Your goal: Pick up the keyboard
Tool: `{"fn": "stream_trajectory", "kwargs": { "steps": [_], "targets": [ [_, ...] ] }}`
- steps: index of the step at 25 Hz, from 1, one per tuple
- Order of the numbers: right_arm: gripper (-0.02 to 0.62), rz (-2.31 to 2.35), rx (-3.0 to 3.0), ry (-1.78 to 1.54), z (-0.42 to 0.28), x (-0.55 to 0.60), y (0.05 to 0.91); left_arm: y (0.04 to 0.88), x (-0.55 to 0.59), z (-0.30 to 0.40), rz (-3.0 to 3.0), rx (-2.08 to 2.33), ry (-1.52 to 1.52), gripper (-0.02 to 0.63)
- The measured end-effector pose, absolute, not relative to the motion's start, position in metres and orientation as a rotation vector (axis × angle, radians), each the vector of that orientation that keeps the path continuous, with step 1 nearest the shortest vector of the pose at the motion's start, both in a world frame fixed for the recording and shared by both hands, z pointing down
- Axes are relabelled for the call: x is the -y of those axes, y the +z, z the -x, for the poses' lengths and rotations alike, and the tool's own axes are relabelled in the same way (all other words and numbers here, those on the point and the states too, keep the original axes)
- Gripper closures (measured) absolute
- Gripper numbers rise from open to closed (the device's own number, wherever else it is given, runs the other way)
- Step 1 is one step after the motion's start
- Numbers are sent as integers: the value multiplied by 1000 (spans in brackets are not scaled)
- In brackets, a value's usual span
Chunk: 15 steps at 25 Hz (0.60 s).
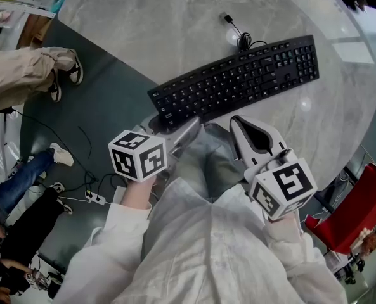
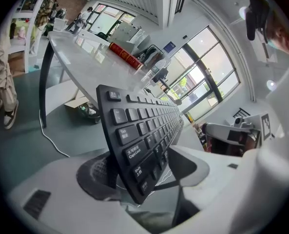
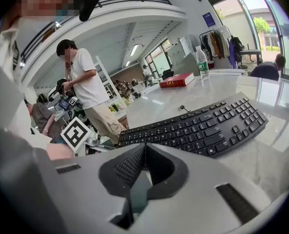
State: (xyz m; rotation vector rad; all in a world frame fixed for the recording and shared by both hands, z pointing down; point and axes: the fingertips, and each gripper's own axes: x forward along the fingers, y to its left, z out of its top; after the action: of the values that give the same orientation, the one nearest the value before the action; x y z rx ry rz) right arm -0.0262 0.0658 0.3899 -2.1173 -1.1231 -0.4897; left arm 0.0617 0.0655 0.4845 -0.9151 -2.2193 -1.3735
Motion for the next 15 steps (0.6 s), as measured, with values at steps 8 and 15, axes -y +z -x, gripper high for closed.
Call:
{"fn": "stream_trajectory", "kwargs": {
  "steps": [8,15],
  "targets": [
    [565,2118,1123,-487,26,-64,391,489,-64,-63,895,2197,-1360,313],
    [565,2122,1133,-492,28,-64,389,489,-64,-63,892,2179,-1364,317]
  ]
}}
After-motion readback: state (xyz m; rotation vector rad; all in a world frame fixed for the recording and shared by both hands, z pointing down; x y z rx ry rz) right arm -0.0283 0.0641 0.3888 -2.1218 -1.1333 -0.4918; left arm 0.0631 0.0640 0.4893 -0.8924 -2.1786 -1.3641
